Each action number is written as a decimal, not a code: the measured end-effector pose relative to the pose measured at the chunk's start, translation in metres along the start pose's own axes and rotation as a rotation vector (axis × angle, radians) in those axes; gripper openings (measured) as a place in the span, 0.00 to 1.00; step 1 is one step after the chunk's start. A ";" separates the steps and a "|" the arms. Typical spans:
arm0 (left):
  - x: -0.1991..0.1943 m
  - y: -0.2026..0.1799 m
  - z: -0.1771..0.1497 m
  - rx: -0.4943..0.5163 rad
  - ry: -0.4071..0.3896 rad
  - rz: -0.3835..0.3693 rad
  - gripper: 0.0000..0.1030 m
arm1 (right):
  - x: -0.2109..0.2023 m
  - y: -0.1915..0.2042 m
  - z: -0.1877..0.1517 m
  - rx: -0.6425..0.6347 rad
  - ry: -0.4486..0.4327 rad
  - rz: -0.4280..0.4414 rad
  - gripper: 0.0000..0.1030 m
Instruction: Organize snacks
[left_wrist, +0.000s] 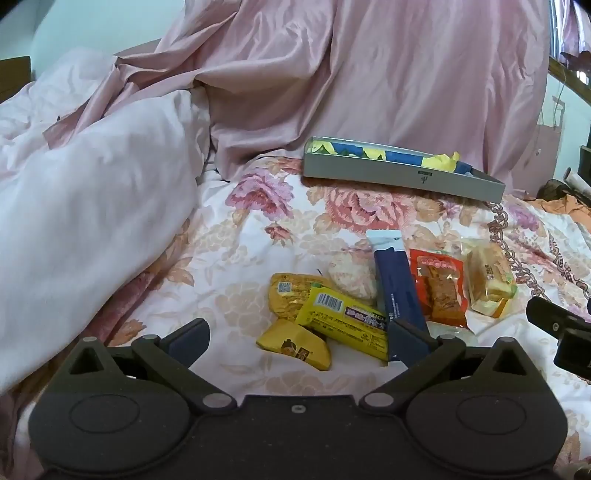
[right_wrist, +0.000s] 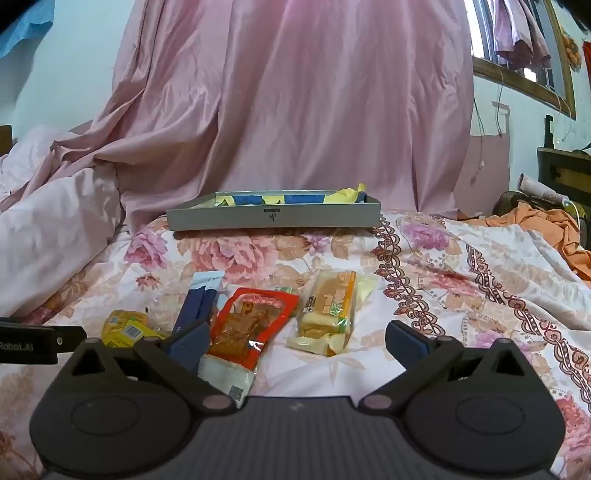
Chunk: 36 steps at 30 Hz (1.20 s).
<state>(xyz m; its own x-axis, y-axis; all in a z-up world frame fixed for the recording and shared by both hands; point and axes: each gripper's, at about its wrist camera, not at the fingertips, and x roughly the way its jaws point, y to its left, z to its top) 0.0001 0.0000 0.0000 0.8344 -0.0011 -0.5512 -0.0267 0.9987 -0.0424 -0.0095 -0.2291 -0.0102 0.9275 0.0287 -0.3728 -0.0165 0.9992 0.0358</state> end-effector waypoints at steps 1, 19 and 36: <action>0.000 0.000 0.000 0.000 0.000 0.000 0.99 | 0.000 0.000 0.000 0.005 0.009 0.003 1.00; 0.000 0.000 0.000 0.002 0.000 0.002 0.99 | 0.001 0.001 0.001 -0.004 0.008 0.000 1.00; 0.000 0.000 0.000 0.002 0.001 0.002 0.99 | 0.001 0.002 0.000 -0.004 0.004 -0.001 1.00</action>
<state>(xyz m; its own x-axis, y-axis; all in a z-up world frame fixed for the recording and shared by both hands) 0.0001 0.0000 0.0000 0.8340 0.0009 -0.5517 -0.0272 0.9989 -0.0395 -0.0086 -0.2272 -0.0103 0.9258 0.0279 -0.3769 -0.0171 0.9993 0.0319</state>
